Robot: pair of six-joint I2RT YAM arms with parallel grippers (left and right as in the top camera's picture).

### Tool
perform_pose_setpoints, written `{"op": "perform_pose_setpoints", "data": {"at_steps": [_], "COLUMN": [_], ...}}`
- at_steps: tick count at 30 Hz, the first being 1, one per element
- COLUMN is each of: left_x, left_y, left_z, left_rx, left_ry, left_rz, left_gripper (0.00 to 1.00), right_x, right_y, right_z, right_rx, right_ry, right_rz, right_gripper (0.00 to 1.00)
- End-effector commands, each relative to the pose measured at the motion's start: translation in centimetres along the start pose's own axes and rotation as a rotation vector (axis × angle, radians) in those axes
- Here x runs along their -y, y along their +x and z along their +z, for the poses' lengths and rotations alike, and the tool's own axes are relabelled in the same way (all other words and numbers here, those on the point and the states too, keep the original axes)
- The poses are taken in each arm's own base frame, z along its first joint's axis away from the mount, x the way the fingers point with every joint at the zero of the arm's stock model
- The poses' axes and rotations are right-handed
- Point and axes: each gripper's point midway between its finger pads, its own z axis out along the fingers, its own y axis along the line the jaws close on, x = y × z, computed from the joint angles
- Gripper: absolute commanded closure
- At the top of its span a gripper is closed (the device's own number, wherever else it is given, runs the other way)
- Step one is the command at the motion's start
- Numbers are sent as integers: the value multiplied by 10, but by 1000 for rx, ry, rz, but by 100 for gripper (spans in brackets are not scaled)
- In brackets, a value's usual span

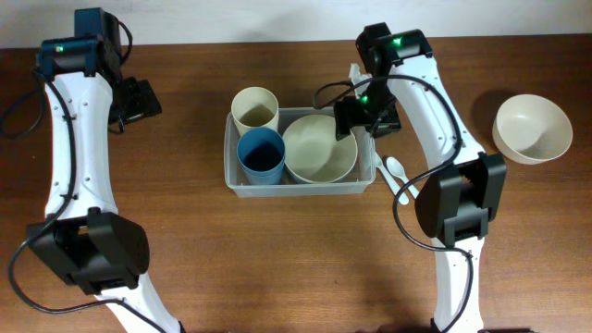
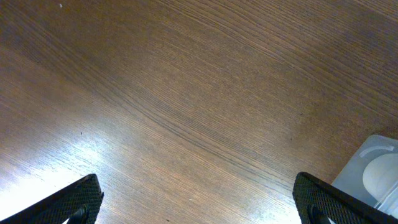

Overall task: Pack container
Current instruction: 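Lower the cream bowl into the blue bowl and release, then move the right gripper to the other cream bowl and grasp its rim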

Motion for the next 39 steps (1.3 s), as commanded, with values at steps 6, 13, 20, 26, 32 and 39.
{"op": "perform_pose_setpoints", "data": {"at_steps": [6,13,20,26,32,39], "left_x": [0,0,0,0,0,0], "left_y": [0,0,0,0,0,0], "left_z": [4,4,4,4,4,4], "left_rx": [-10,-10,-10,-10,-10,-10], "left_ry": [0,0,0,0,0,0], "left_rz": [-15,-15,-15,-15,-15,-15], "left_gripper": [0,0,0,0,0,0], "right_x": [27,84,215,291,339,362], "right_y": [-3,-13,19,53,78,100], "right_z": [-67,-146,-159,-151,-116,-56], "right_rx": [109,340,353,323,263,164], "right_ry": [-7,3,38,66,52,21], "right_rz": [68,211,611,848,985,1057], "right_gripper": [32,34,34,30,30,30]}}
